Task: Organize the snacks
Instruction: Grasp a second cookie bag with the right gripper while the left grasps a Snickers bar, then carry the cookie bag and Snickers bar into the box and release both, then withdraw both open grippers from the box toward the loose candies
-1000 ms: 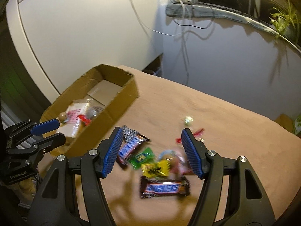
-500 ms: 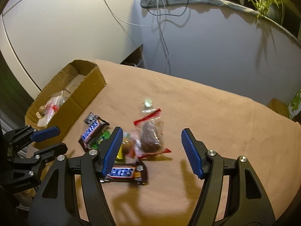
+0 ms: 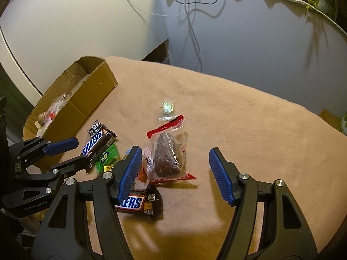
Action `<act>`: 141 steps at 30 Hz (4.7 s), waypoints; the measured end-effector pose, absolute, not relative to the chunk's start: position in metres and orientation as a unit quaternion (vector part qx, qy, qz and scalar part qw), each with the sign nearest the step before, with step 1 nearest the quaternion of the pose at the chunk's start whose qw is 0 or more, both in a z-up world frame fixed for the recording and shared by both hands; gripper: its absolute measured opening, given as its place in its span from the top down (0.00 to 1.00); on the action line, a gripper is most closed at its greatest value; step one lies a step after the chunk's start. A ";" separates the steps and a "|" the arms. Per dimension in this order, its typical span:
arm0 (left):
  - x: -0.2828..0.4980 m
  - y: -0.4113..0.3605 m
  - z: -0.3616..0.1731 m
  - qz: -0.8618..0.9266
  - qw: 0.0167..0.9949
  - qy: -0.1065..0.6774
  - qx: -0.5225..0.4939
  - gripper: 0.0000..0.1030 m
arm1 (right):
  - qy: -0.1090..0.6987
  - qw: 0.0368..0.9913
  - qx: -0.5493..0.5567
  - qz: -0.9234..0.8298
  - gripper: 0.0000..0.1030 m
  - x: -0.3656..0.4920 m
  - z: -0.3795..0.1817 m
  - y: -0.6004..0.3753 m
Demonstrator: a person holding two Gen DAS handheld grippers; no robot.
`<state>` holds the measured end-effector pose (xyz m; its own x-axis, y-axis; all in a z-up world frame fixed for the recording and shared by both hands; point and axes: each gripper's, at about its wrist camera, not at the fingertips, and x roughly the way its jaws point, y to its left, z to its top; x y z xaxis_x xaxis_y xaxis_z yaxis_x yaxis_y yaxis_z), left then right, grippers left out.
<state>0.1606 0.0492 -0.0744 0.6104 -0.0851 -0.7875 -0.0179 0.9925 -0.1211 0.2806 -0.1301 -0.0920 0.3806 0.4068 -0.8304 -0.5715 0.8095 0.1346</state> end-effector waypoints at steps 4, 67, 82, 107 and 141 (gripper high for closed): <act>0.165 0.050 -0.079 -0.015 0.894 0.445 -0.057 0.61 | 0.476 0.822 -0.095 0.299 0.35 0.282 -0.099 -0.122; 0.113 0.129 -0.022 0.008 0.925 0.370 -0.087 0.74 | 0.433 0.827 -0.119 0.338 0.65 0.227 -0.040 -0.028; 0.134 0.181 -0.024 0.030 0.921 0.375 -0.098 0.74 | 0.436 0.809 -0.135 0.370 0.65 0.248 -0.049 0.044; 0.152 0.214 -0.029 0.067 0.916 0.380 -0.111 0.74 | 0.450 0.791 -0.141 0.390 0.65 0.280 -0.070 0.097; 0.128 0.182 -0.004 0.051 0.926 0.360 -0.104 0.74 | 0.422 0.820 -0.130 0.365 0.39 0.253 -0.037 0.048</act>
<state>0.1283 0.1816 -0.0038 0.7362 0.0197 -0.6765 -0.1691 0.9732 -0.1557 0.2530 0.0484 -0.0368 0.3773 0.4880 -0.7871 -0.7072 0.7006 0.0954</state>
